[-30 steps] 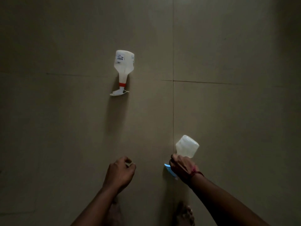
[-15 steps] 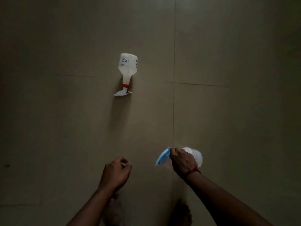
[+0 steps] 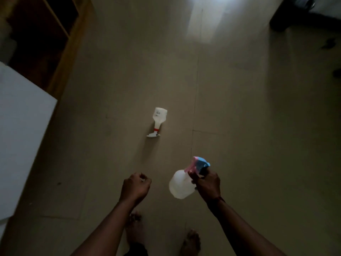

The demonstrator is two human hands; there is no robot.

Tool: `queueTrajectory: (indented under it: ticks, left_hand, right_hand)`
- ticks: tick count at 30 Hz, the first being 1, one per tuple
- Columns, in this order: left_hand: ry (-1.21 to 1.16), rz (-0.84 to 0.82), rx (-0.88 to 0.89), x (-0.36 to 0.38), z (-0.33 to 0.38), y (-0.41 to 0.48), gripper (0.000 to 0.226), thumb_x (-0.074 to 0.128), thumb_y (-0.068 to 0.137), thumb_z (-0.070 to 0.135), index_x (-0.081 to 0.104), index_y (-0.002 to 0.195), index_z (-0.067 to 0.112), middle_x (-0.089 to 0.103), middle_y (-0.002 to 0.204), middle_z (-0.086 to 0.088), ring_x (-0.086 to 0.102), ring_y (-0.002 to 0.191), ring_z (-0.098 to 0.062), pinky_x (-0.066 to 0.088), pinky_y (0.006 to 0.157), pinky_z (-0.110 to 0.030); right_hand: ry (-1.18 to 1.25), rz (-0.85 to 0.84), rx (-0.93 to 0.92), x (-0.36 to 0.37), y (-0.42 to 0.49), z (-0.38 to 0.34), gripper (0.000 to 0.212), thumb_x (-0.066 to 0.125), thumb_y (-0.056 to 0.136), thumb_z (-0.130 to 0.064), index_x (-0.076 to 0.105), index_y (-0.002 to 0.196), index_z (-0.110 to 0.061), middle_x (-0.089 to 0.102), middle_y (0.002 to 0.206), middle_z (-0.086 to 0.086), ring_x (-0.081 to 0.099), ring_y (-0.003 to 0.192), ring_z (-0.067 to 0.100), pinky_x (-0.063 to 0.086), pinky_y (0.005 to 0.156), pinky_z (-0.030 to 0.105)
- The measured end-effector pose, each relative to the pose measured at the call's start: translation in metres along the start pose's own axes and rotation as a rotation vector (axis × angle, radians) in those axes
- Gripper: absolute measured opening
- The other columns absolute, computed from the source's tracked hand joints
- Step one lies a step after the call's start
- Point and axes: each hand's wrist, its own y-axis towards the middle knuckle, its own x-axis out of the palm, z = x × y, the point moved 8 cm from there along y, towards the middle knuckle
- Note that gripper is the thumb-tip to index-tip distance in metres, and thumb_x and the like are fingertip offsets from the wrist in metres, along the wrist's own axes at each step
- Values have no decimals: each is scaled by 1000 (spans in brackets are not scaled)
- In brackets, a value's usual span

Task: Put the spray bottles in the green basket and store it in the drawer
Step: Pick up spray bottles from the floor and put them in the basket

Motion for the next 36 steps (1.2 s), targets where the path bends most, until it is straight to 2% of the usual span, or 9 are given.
queueTrajectory:
  ticks: [2,7,12,17,20,24,29,32,36]
  left_hand:
    - [-21,-2,-5,-20,8,-23,19,63,83,32,70,91,17,73,95,-10,66,96,-28,47,77,-28]
    - [-65,33,-41,-72,20,-83,16,61,81,32,70,86,20,73,95,-8,66,95,-27,45,73,-27]
    - [-101,115,-90,-125,24,-153,13,59,82,31,66,79,21,73,96,-5,66,99,-25,40,71,-24]
    - [-123,165,-92,-163,24,-225,21,56,82,33,66,84,15,71,92,-6,64,91,-27,47,73,-30]
    - [-116,198,-63,-180,21,-264,20,54,82,35,63,85,17,70,91,-8,64,89,-28,42,67,-29]
    - [-129,269,-87,-209,1,-307,23,52,82,38,60,91,19,67,91,-3,61,84,-23,40,65,-27]
    - [-192,382,-141,-260,-51,-343,29,51,83,39,61,99,17,66,97,-3,60,88,-23,41,68,-28]
    - [-301,465,-156,-295,-98,-363,29,52,86,37,62,104,17,63,97,5,58,84,-16,40,67,-26]
    - [-438,544,-200,-333,-181,-388,27,56,88,34,64,106,15,69,106,-4,63,94,-20,46,75,-26]
  right_hand:
    - [56,21,-7,-16,-22,-35,30,77,76,-29,67,102,-19,74,89,2,71,61,12,60,54,38]
    - [183,14,-46,-53,-72,-99,30,78,76,-21,67,104,-18,74,89,2,70,61,12,55,48,29]
    - [239,-20,-87,-86,-119,-151,37,79,74,-20,66,108,-12,74,91,7,71,70,23,55,51,34]
    - [253,-88,-184,-105,-173,-208,34,76,77,-25,64,108,-15,72,95,6,70,76,22,56,55,34]
    - [219,-157,-247,-104,-205,-237,32,76,77,-26,66,105,-14,72,92,4,71,73,18,57,55,32]
    - [156,-246,-328,-83,-246,-269,28,77,76,-27,67,100,-16,74,85,2,71,66,16,54,50,28]
    - [114,-350,-362,-31,-303,-294,22,80,74,-24,70,92,-18,75,80,2,71,63,17,56,52,32]
    - [68,-436,-417,16,-343,-309,26,80,73,-17,69,96,-14,74,81,4,70,63,20,52,49,30]
    - [-61,-574,-481,86,-399,-321,28,81,73,-18,70,98,-19,75,85,2,72,73,21,54,51,30]
